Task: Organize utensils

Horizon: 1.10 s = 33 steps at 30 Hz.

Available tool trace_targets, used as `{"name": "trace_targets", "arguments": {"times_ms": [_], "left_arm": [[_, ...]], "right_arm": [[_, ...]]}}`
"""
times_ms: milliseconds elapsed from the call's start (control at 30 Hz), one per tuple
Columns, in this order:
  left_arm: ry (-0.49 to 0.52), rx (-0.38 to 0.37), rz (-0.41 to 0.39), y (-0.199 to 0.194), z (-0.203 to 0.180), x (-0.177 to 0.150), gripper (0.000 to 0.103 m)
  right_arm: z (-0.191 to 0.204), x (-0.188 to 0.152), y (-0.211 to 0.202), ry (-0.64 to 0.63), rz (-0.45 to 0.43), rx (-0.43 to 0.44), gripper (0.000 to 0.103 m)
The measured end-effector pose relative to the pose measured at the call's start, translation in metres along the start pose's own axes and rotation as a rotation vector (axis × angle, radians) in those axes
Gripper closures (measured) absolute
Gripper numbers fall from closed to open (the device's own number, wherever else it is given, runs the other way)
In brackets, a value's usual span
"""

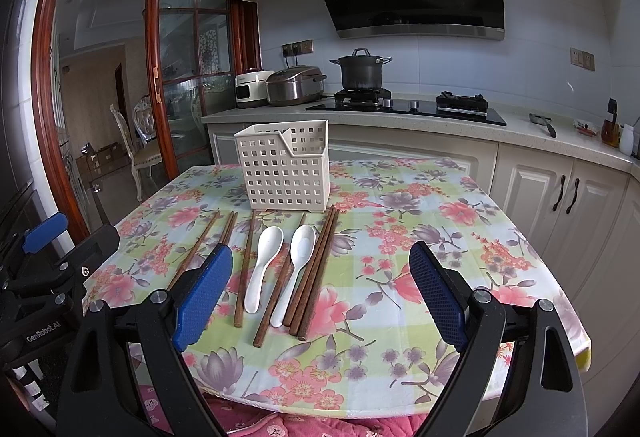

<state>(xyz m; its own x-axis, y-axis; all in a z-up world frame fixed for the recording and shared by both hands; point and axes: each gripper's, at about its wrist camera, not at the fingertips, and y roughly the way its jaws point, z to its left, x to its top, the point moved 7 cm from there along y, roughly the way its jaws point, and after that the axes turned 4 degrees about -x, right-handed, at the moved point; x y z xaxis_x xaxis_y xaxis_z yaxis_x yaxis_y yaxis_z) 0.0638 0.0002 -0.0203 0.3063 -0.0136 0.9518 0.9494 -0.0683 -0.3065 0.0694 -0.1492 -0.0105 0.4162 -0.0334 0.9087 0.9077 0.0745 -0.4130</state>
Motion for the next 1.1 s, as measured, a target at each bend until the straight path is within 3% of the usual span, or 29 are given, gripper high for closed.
{"name": "trace_targets", "arguments": {"times_ms": [1100], "left_arm": [[0.008,0.009,-0.025,-0.0041,-0.0024,0.0045,0.004]], "right_arm": [[0.0004,-0.0039,0.003,0.009,0.006,0.005,0.018]]}}
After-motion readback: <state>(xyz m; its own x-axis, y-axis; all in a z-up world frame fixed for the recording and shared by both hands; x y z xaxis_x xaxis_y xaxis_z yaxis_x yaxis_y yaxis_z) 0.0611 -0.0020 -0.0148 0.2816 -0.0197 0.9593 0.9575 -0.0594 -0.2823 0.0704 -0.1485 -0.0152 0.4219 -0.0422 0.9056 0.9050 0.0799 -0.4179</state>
